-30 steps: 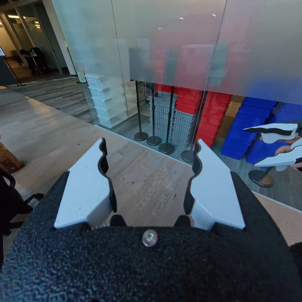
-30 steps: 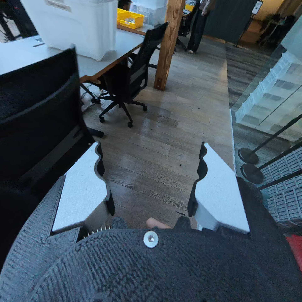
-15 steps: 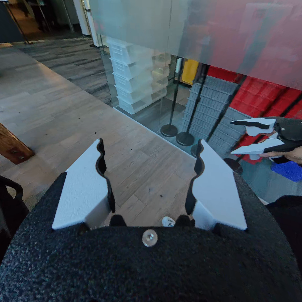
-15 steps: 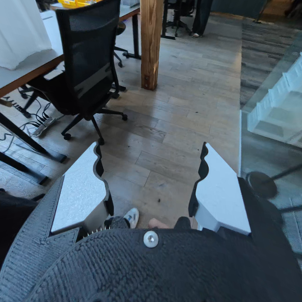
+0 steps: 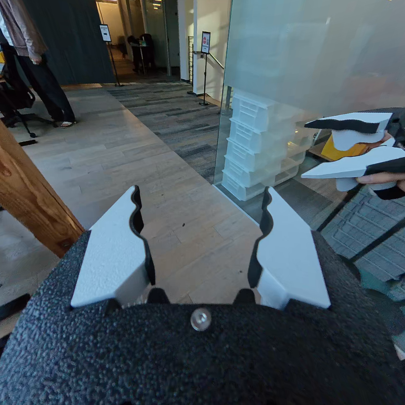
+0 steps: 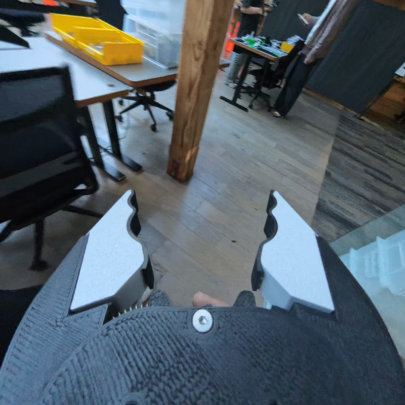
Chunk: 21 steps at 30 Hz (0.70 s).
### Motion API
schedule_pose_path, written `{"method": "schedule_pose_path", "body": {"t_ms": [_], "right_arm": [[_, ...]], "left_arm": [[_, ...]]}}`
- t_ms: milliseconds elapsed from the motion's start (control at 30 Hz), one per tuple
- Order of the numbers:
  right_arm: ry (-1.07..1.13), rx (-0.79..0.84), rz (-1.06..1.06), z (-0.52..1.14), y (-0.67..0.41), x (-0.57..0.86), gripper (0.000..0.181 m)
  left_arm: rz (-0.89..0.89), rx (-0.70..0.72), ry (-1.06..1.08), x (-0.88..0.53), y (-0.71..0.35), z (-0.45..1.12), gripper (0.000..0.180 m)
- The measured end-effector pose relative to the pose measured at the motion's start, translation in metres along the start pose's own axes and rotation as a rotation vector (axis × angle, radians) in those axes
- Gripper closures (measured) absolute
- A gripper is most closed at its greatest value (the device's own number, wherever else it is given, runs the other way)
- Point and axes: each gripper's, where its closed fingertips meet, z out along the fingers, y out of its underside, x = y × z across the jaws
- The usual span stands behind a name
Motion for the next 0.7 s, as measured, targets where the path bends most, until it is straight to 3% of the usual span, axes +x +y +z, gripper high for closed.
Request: {"method": "schedule_pose_path", "body": {"t_ms": [33,433,700], "right_arm": [[0.041,-0.020,0.013,0.024,0.004,0.036,0.069],[0.418,-0.158,0.391,0.191,0.098,0.376,0.104],[0.279,-0.163,0.340,0.421,0.106,0.625,0.140]], "left_arm": [[-0.002,0.001,0.012,-0.021,-0.010,0.039,0.073],[-0.049,-0.076,0.398,-0.108,-0.112,0.499,0.078],[-0.066,-0.122,0.373,-0.179,-0.144,0.790,0.104]]}}
